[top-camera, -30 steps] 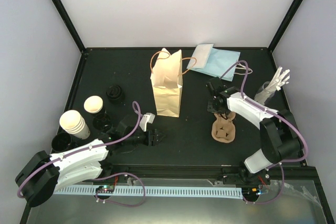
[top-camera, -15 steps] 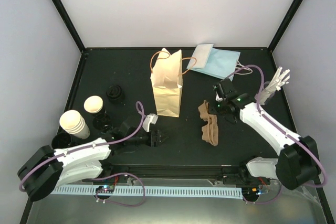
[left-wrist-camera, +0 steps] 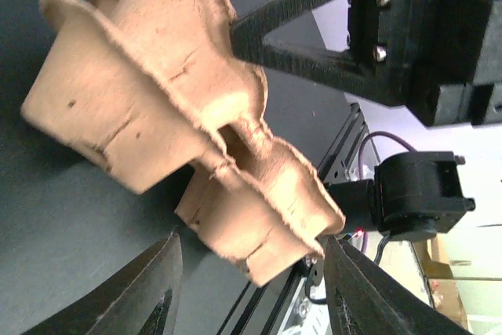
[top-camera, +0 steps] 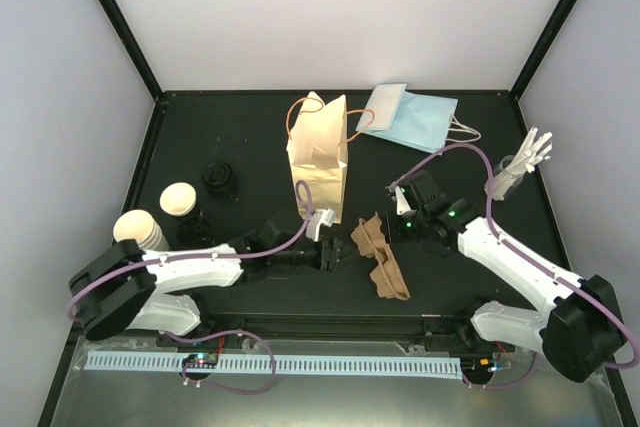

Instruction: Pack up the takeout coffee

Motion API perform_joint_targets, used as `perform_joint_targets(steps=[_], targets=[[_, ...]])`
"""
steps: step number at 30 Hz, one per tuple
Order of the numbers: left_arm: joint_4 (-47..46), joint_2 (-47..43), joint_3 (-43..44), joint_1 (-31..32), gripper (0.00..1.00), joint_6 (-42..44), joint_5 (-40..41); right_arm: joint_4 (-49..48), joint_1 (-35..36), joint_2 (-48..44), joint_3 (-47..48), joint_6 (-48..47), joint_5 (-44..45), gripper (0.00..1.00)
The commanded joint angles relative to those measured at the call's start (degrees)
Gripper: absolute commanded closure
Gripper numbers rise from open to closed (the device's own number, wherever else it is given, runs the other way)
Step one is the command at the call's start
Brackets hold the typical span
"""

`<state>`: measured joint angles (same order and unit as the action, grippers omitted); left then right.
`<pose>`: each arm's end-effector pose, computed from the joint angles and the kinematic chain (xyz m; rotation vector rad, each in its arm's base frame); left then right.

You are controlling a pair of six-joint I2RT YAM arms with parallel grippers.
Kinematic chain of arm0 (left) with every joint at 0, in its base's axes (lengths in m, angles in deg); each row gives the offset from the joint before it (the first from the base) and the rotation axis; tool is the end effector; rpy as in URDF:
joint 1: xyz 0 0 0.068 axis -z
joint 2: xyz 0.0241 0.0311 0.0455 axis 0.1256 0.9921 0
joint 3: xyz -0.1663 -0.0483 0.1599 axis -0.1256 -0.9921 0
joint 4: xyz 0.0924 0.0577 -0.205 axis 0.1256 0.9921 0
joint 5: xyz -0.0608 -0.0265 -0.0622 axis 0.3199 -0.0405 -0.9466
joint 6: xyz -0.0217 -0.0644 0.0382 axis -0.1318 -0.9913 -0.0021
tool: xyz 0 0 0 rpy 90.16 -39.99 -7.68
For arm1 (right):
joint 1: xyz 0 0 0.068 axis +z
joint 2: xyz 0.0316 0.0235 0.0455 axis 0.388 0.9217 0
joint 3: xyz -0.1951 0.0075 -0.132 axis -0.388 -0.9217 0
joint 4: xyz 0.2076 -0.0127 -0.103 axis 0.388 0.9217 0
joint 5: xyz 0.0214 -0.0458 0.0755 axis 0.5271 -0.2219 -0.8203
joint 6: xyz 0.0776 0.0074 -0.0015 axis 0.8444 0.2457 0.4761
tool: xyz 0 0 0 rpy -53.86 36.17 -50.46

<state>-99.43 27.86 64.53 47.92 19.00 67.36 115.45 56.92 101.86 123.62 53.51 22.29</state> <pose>0.1320 -0.2337 0.1576 0.3984 2.3090 -1.4513 0.1756 0.1348 0.1774 -0.2473 2.6946 0.6143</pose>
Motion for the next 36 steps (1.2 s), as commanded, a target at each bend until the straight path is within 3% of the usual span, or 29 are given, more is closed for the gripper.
perform_joint_targets(steps=[1,8,17,20,23,26,30,36], targets=[[-1.1,4.2,4.7,0.8,0.49,-3.1,2.6,-3.2,1.1,-1.6,-0.8,-1.3,-2.6,0.99],[0.7,7.2,5.9,0.8,0.48,-6.4,5.4,-2.9,2.9,-2.4,-0.9,-2.1,-1.8,0.99],[5.4,10.5,8.4,0.8,0.36,-6.8,8.5,-0.8,6.6,-2.9,0.8,-2.5,1.6,0.99],[6.8,10.4,7.9,0.8,0.37,-6.8,10.1,1.5,6.7,-3.4,2.2,-2.4,4.5,0.99],[9.1,10.4,7.7,0.8,0.44,-6.3,11.6,3.9,6.7,-4.2,4.1,-1.9,7.7,0.99],[10.7,10.4,7.6,0.8,0.52,-5.8,12.0,7.4,6.7,-4.9,6.7,-0.8,12.7,0.99],[11.6,10.4,7.2,0.7,0.56,-5.3,12.2,13.0,6.6,-5.0,11.0,1.2,22.6,0.99],[11.1,8.4,5.2,0.7,0.59,-5.2,11.9,23.6,6.0,0.4,17.7,4.6,46.4,0.99]])
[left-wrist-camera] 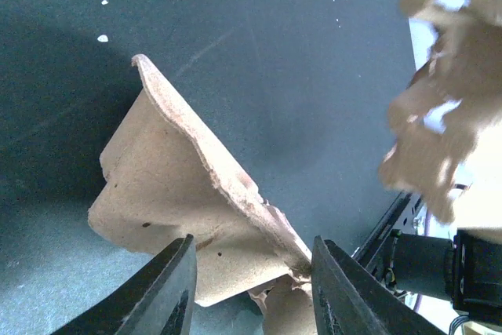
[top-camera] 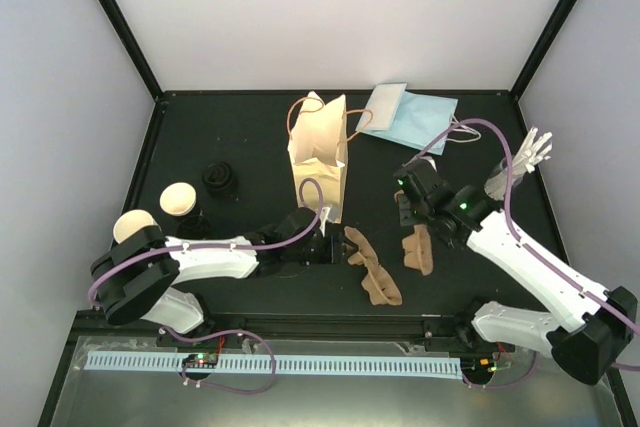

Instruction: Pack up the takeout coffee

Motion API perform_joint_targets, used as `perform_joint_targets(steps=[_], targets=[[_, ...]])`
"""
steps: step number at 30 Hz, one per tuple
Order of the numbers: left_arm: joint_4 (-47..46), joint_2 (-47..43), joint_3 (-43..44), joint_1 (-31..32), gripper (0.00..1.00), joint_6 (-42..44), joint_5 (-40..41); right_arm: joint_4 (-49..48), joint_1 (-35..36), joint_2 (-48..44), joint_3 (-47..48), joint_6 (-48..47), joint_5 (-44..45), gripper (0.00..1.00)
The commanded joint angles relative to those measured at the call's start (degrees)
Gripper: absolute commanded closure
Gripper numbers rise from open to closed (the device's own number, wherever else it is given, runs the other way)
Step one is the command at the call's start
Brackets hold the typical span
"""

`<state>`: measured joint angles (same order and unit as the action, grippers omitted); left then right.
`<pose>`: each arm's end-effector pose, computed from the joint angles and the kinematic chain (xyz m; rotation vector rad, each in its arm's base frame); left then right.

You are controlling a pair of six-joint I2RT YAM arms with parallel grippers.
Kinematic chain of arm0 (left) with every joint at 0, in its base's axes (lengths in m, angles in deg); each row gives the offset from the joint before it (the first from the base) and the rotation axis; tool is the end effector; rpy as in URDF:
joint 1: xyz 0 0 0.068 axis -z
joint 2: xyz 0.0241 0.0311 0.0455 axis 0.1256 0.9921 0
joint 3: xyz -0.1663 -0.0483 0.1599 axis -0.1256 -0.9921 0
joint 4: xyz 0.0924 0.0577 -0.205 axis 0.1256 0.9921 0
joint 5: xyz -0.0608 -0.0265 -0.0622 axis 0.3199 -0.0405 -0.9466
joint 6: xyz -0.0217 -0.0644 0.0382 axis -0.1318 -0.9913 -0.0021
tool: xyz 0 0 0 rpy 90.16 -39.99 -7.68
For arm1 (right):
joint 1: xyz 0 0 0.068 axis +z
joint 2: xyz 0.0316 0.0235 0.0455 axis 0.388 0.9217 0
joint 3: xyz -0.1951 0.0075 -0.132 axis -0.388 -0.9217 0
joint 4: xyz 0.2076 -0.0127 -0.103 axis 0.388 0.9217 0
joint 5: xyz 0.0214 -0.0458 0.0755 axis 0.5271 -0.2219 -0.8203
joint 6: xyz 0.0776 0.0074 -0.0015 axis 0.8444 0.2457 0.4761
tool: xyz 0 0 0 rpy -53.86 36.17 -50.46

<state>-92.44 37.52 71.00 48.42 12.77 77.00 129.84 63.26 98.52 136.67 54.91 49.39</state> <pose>0.1507 -0.2462 0.1324 0.1340 2.5006 -1.2260 0.1716 0.1226 0.2385 -0.1649 2.5070 0.1350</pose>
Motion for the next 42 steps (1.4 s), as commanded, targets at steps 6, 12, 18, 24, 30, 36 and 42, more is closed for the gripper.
perform_joint_targets(steps=[6,12,18,24,30,36,42], targets=[[2.3,-4.9,-5.1,0.3,0.6,1.1,2.1,16.6,-5.1,17.0,9.7,9.8,33.3,0.99],[1.0,-7.2,-7.3,0.2,0.59,0.8,1.1,10.5,-9.0,28.3,11.3,8.3,25.2,0.58],[3.6,-12.3,-8.2,0.2,0.58,2.2,2.1,2.7,-4.7,17.8,4.3,-1.4,10.6,0.6],[9.3,-19.4,-9.1,0.2,0.55,4.8,5.4,-2.6,1.3,4.3,-0.8,-5.3,-0.3,0.58],[15.0,-25.1,-9.8,0.2,0.51,5.9,6.2,-9.1,1.6,-4.7,-5.3,-6.2,0.0,0.56],[10.0,-27.2,-14.8,1.6,0.47,1.3,2.0,-14.8,1.5,-8.9,-9.6,-12.8,-11.1,0.18],[3.0,-22.5,-15.8,7.0,0.45,-3.9,2.8,-21.4,1.6,-10.1,-11.3,-14.2,-16.7,0.04]])
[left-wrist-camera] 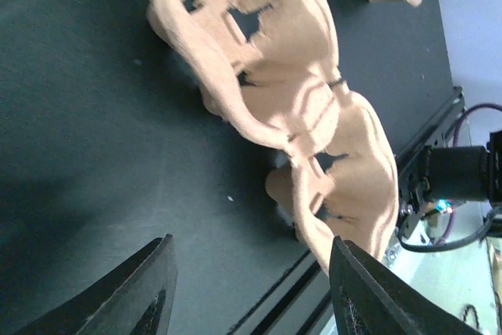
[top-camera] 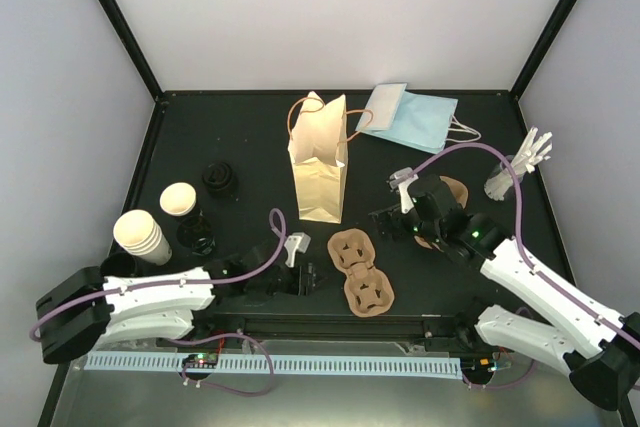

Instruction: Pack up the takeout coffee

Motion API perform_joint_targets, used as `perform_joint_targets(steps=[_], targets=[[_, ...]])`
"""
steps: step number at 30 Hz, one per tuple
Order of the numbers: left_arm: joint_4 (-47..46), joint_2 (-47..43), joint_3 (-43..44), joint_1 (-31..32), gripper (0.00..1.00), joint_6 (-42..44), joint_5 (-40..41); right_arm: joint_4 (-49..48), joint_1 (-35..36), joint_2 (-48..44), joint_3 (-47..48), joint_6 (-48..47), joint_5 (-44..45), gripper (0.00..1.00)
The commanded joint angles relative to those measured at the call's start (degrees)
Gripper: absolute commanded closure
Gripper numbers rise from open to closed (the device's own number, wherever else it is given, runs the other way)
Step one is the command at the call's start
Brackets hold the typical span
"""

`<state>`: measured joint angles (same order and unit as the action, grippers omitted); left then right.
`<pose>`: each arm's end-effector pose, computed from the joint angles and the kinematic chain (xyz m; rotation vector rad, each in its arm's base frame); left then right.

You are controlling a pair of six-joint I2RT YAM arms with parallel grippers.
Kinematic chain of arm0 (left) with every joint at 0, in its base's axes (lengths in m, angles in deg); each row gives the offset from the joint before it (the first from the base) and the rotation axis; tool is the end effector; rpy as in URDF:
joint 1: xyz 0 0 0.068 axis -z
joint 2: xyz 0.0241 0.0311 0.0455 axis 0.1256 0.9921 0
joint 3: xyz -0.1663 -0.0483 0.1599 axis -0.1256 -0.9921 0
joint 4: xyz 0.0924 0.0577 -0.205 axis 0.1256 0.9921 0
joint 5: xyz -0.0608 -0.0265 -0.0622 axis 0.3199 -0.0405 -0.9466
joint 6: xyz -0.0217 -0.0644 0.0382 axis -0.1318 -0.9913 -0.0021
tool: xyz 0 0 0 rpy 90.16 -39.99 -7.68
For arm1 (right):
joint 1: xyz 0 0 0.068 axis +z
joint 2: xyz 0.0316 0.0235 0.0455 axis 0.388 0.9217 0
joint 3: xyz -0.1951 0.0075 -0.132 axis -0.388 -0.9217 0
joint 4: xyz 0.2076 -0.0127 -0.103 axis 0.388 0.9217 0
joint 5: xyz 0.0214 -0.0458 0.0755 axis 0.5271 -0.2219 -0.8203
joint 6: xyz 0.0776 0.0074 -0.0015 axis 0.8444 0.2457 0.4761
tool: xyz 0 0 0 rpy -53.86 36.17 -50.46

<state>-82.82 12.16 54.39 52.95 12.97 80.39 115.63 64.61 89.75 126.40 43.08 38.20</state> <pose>0.0959 -0.1888 0.1258 0.1976 2.5078 -1.1904 0.1578 0.1340 0.2325 -0.4834 2.3244 0.4059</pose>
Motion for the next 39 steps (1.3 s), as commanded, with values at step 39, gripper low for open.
perform_joint_targets(steps=[39], targets=[[-6.2,33.8,23.7,-5.5,0.54,9.2,-10.6,-6.8,0.2,-2.9,-7.2,5.2,-8.5,0.05]])
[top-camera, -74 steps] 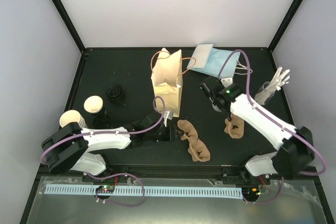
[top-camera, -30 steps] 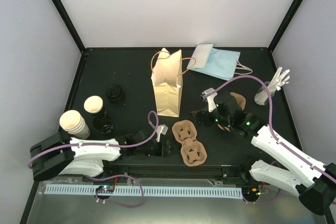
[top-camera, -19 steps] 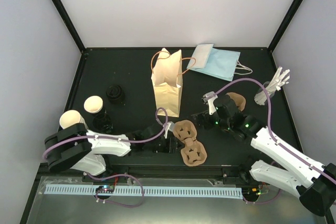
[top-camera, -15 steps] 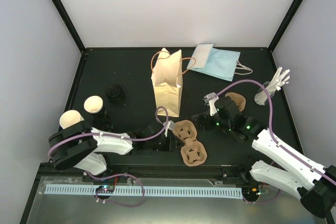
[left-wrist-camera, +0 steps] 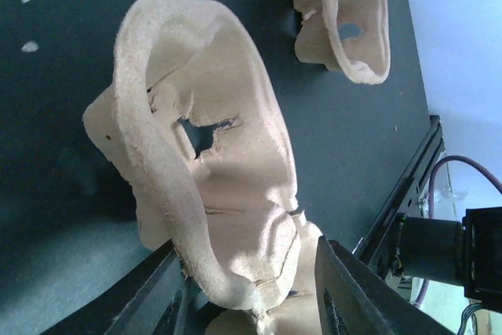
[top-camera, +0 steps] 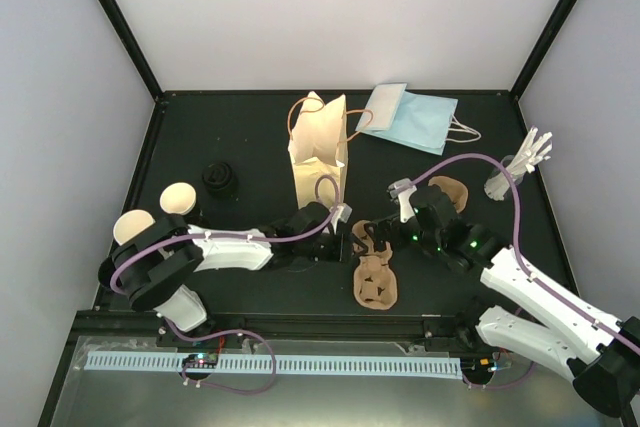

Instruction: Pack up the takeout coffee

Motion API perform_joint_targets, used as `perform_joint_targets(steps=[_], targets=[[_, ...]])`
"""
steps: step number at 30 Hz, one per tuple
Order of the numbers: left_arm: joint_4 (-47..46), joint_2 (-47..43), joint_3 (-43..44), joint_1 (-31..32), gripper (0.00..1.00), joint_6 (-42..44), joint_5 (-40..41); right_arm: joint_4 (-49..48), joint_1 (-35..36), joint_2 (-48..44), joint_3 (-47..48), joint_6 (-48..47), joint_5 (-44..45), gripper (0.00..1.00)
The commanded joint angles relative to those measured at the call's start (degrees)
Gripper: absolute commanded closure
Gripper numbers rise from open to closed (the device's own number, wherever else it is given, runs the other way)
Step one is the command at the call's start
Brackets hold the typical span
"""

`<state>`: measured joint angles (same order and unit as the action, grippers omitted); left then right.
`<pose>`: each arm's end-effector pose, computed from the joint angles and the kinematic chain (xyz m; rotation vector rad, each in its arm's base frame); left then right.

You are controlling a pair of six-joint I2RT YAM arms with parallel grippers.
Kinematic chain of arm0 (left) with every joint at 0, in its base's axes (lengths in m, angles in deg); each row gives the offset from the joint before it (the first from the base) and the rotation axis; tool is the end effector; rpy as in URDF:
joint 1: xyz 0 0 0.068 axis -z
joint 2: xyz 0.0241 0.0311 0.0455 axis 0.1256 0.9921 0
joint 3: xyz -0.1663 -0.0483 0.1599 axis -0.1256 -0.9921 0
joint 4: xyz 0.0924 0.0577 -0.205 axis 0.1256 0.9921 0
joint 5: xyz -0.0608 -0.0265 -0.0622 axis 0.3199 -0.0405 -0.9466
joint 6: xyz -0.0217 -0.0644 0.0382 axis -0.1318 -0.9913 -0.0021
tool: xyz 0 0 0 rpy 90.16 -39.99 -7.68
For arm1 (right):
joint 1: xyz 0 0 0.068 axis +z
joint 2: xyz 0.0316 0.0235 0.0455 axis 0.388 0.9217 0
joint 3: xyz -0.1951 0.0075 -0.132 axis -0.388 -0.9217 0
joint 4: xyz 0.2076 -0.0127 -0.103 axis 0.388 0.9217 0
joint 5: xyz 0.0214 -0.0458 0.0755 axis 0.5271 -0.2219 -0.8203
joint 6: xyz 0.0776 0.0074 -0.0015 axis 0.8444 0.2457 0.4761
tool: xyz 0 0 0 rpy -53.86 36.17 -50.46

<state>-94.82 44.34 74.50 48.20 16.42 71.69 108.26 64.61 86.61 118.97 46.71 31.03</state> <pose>0.1562 -0.2627 0.1230 0.2689 2.5234 -1.2719 0.1503 0.1385 0.2139 -0.4707 2.3150 0.5986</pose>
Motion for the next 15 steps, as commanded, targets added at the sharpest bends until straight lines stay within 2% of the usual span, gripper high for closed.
perform_joint_targets(steps=[1,7,11,15], targets=[[6.2,1.6,3.7,-0.8,0.53,6.2,-2.0,1.2,0.2,0.6,0.4,2.4,-0.9,0.05],[8.3,-2.5,0.9,-0.8,0.36,7.2,-1.7,11.3,0.2,3.7,3.1,12.9,6.3,0.04],[9.5,-6.5,-2.3,-0.5,0.29,6.9,-2.4,15.3,0.2,5.3,2.4,16.4,3.1,0.05],[12.0,-11.6,-5.0,-0.1,0.25,7.4,-2.2,15.2,0.2,4.0,-0.8,17.9,-0.6,0.07]])
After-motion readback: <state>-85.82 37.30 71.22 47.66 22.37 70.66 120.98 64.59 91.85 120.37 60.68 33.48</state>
